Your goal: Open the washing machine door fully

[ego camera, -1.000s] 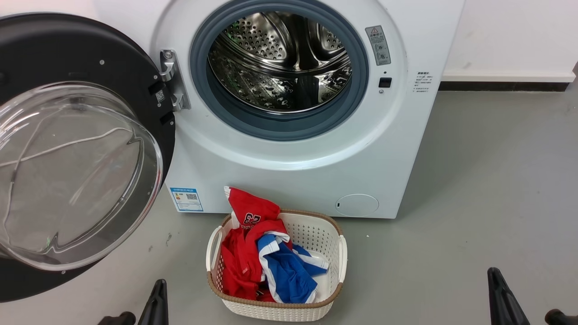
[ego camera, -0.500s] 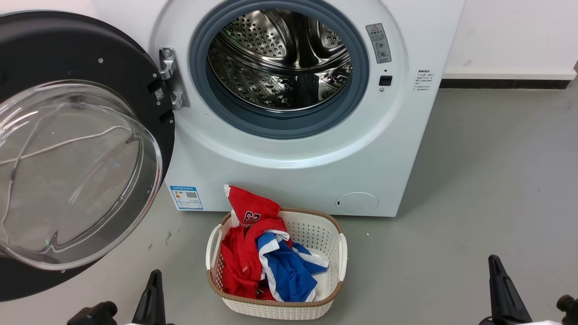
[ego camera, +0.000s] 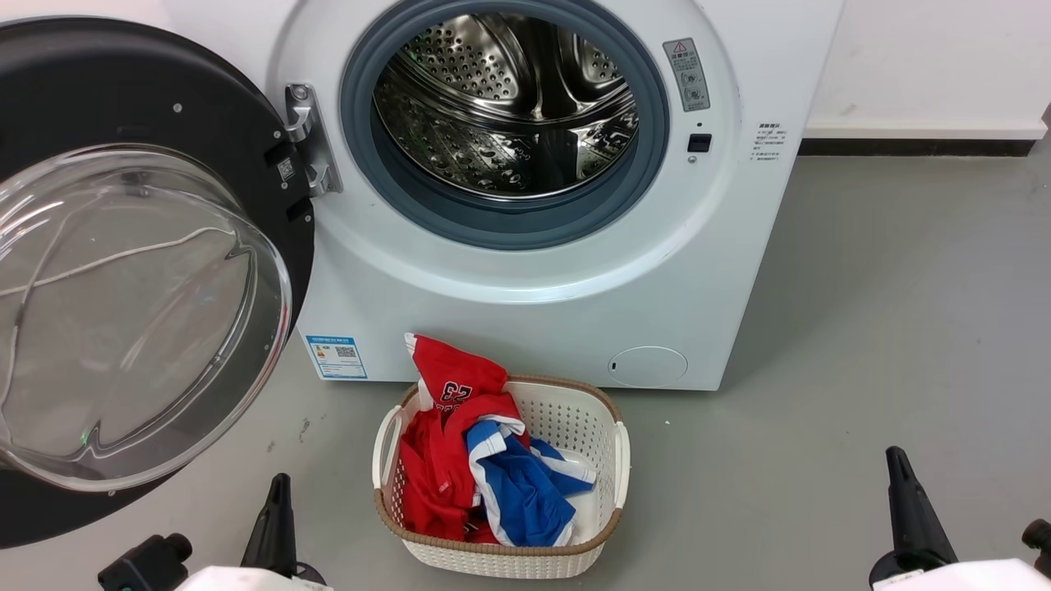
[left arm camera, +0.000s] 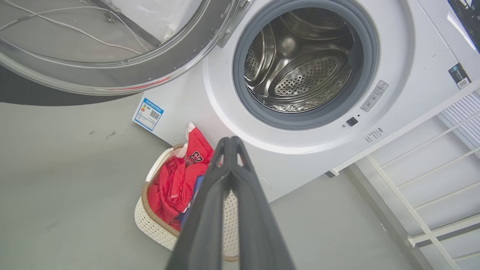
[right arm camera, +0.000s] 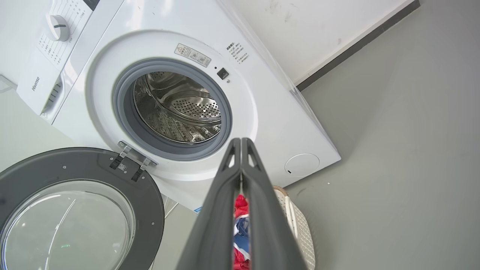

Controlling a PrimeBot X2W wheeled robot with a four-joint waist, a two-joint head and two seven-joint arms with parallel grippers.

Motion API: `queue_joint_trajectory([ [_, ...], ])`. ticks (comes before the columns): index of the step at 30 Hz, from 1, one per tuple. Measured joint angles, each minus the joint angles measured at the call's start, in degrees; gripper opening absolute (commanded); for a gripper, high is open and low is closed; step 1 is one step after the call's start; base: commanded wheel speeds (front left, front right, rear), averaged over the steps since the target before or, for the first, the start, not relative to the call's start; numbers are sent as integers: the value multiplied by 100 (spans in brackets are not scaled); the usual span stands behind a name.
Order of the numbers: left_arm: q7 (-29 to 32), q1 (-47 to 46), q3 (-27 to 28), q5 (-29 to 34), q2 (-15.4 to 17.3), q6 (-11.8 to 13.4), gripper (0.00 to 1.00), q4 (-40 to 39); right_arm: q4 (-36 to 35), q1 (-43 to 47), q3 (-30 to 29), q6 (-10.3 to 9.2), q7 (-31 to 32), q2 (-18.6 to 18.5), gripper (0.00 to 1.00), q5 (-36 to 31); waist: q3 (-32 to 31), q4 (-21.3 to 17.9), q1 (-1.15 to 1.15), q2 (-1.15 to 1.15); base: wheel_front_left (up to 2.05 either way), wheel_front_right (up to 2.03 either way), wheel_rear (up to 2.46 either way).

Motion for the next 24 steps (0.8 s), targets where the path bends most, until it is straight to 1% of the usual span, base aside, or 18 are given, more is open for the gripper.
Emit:
queue_joint_trajectory([
  [9,205,-164,37,-812,1,-47,0,60,129,-188,1,0,170,-20,0,784,25,-14,0,0,0,0,0],
  [24,454,-388,96,-1883,1,-97,0,149,289,-447,-5,0,416,-33,0,1822,63,-36,0,0,0,0,0],
])
